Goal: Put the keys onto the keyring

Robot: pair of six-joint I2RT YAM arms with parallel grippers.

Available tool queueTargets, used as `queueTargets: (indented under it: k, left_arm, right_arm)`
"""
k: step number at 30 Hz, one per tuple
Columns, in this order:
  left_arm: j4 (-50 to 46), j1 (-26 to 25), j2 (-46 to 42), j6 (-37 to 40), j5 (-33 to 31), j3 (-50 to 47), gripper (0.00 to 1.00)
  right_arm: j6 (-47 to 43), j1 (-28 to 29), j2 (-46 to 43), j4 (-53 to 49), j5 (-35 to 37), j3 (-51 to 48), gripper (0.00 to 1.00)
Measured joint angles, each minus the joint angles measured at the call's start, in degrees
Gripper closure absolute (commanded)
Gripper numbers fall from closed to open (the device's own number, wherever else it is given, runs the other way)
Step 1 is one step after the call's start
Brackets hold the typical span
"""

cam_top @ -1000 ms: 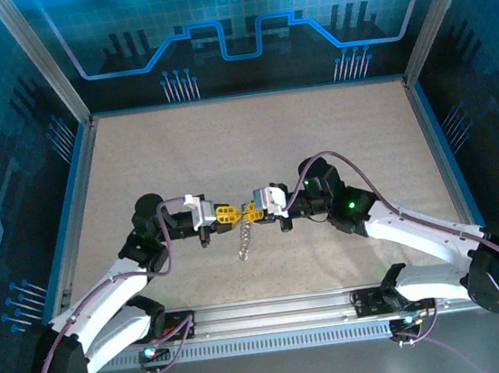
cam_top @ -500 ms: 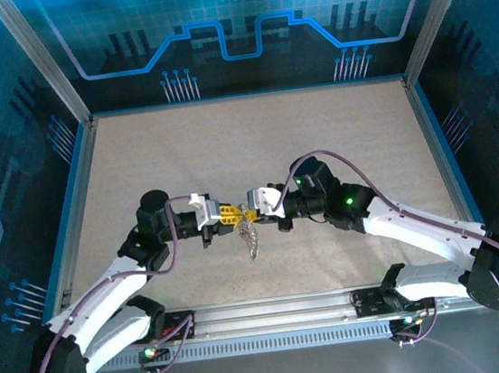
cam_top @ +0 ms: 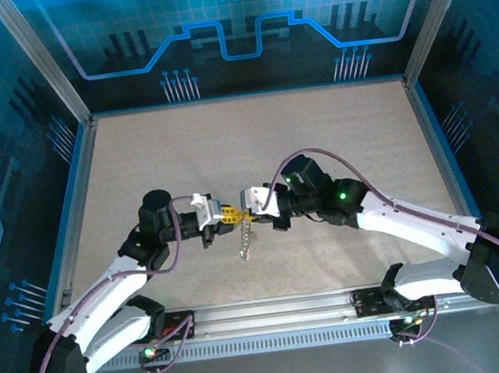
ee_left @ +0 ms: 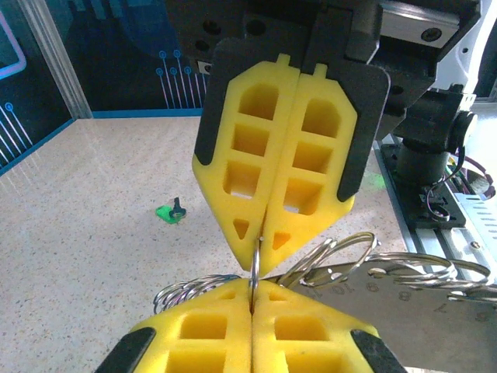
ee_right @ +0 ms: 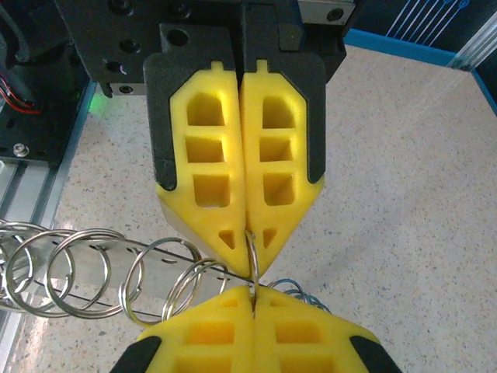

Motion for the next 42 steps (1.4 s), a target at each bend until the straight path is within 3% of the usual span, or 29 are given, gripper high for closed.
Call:
queueTargets:
  k: [5,7,9,22,32,42]
  left_arm:
    - [-1.05,-0.04,0.07,0.83,-0.13,0.26,1.00]
    - [-0.94,-0.04,0.07,0.81,0.02,0.26,1.00]
    - [-0.13,-0.04,0.04,0.44,0.28,0.24,1.00]
    - [19.12,-0.42,0.42,-10.43,3.78,-2.43,1.00]
    - [21.70,-0.37,0.37,-11.23,4.52,-2.45,1.00]
    - [20.22,-0.42,0.44,-10.82,5.27,-2.45,1.00]
  right_arm:
    - [-0.42,0.33,0.31,-0.74,0.57,0.24,0.99]
    - [-0.33,0.31,0.24,-0.26,0.33,0.09,0.88]
    - [0.22,0.00,-0.50,1.92,-0.72,-1.38,0.85]
    - [8.52,-3.74,-5.79,23.17,-11.61,-12.72,0.86]
    - [10.40,-4.11,-6.54,28.46,-12.98,-14.62,0.81]
    - [10.38,-4.11,-9.07,32.65,-13.03,-16.17,0.83]
